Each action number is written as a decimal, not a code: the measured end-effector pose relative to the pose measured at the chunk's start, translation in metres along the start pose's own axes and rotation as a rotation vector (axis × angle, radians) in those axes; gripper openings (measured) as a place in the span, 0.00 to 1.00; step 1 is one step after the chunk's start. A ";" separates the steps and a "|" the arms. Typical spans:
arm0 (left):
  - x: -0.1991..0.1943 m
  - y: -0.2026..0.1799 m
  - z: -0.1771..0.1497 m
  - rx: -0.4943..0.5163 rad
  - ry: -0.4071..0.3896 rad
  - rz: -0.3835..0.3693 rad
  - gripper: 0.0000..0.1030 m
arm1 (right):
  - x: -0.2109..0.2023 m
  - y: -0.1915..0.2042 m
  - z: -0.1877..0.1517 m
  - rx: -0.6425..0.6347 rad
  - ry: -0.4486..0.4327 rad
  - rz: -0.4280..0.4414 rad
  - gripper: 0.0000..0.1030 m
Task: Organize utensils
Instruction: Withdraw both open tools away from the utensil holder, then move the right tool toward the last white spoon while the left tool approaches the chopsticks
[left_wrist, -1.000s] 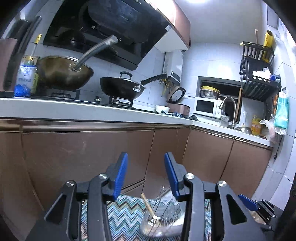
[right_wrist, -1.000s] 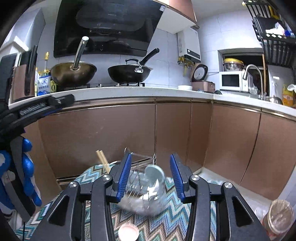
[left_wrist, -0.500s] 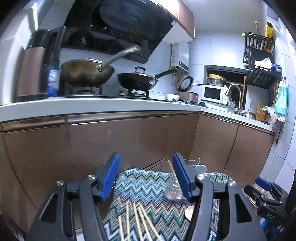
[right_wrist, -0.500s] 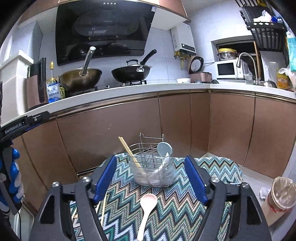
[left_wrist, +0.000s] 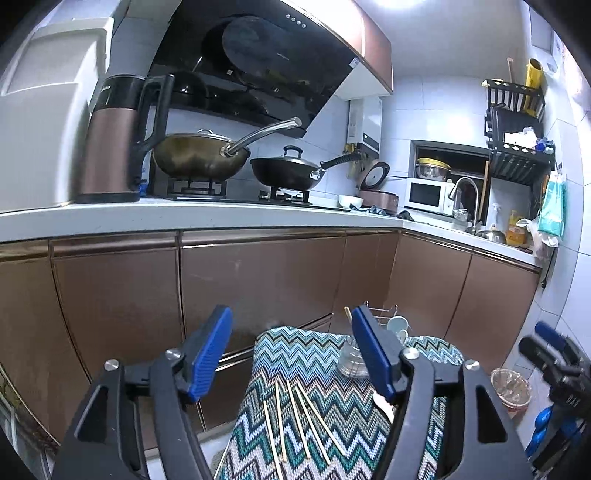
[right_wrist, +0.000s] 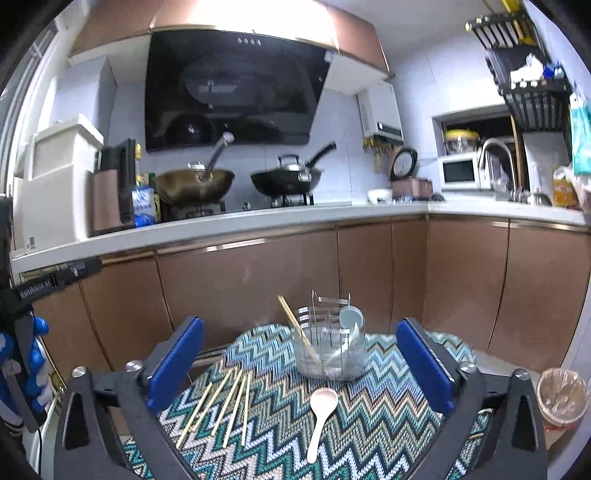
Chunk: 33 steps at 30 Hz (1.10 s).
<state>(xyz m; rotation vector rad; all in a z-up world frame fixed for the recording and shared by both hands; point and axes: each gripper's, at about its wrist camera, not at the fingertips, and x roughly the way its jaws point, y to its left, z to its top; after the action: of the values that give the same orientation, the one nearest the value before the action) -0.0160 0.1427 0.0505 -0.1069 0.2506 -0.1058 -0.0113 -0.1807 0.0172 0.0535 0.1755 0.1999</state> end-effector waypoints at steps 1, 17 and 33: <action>-0.001 0.001 -0.001 0.001 0.000 0.000 0.64 | -0.004 0.002 0.003 -0.008 -0.012 0.001 1.00; -0.017 0.006 -0.015 0.028 0.106 0.012 0.64 | -0.017 -0.005 -0.001 0.037 0.005 0.054 1.00; 0.045 0.007 -0.051 -0.007 0.362 0.047 0.64 | 0.027 -0.024 -0.044 0.057 0.212 0.081 0.81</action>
<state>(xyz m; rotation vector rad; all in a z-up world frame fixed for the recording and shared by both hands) 0.0147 0.1393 -0.0106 -0.0879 0.6143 -0.0768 0.0117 -0.1967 -0.0319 0.0961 0.3909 0.2819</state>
